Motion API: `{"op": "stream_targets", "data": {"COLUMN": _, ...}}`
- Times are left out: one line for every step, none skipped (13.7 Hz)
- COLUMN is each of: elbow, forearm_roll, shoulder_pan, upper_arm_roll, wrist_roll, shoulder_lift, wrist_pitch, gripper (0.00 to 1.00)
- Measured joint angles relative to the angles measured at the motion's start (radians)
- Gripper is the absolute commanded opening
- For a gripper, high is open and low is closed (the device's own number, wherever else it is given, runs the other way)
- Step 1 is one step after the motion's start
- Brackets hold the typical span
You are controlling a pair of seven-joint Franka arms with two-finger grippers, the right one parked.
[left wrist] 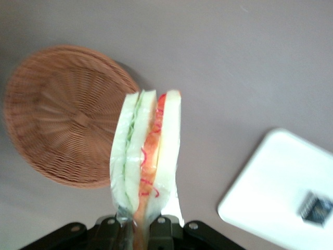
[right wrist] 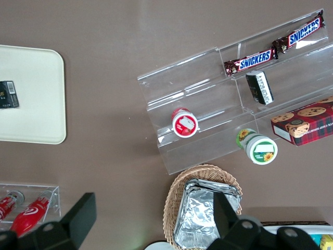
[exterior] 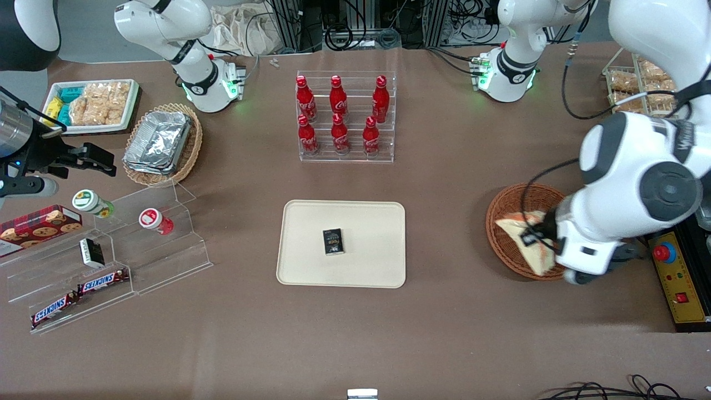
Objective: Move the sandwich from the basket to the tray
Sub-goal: 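Lift the sandwich and carry it with the left gripper over the cream tray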
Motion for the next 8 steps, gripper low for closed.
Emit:
{"op": "stream_targets", "data": {"elbow": -0.001, "forearm_roll": 0.000, "shoulder_pan": -0.021, "upper_arm_roll": -0.027, "wrist_roll": -0.003, "shoulder_lift": 0.013, "wrist_pitch": 0.000, "gripper": 0.00}}
{"op": "stream_targets", "data": {"elbow": -0.002, "forearm_roll": 0.000, "shoulder_pan": -0.055, "upper_arm_roll": -0.039, "wrist_roll": -0.021, "shoulder_lift": 0.034, "wrist_pitch": 0.006, "gripper": 0.00}}
{"op": "stream_targets", "data": {"elbow": -0.002, "forearm_roll": 0.000, "shoulder_pan": -0.097, "upper_arm_roll": -0.042, "wrist_roll": -0.054, "shoulder_lift": 0.062, "wrist_pitch": 0.032, "gripper": 0.00}}
{"op": "stream_targets", "data": {"elbow": -0.001, "forearm_roll": 0.001, "shoulder_pan": -0.139, "upper_arm_roll": -0.042, "wrist_roll": -0.085, "shoulder_lift": 0.098, "wrist_pitch": 0.082, "gripper": 0.00}}
{"op": "stream_targets", "data": {"elbow": -0.001, "forearm_roll": 0.001, "shoulder_pan": -0.176, "upper_arm_roll": -0.042, "wrist_roll": -0.104, "shoulder_lift": 0.136, "wrist_pitch": 0.145, "gripper": 0.00}}
{"op": "stream_targets", "data": {"elbow": 0.000, "forearm_roll": 0.001, "shoulder_pan": -0.207, "upper_arm_roll": -0.041, "wrist_roll": -0.112, "shoulder_lift": 0.176, "wrist_pitch": 0.211, "gripper": 0.00}}
{"op": "stream_targets", "data": {"elbow": 0.000, "forearm_roll": 0.001, "shoulder_pan": -0.234, "upper_arm_roll": -0.041, "wrist_roll": -0.115, "shoulder_lift": 0.216, "wrist_pitch": 0.261, "gripper": 0.00}}
{"op": "stream_targets", "data": {"elbow": 0.001, "forearm_roll": 0.001, "shoulder_pan": -0.255, "upper_arm_roll": -0.041, "wrist_roll": -0.116, "shoulder_lift": 0.253, "wrist_pitch": 0.296, "gripper": 0.00}}
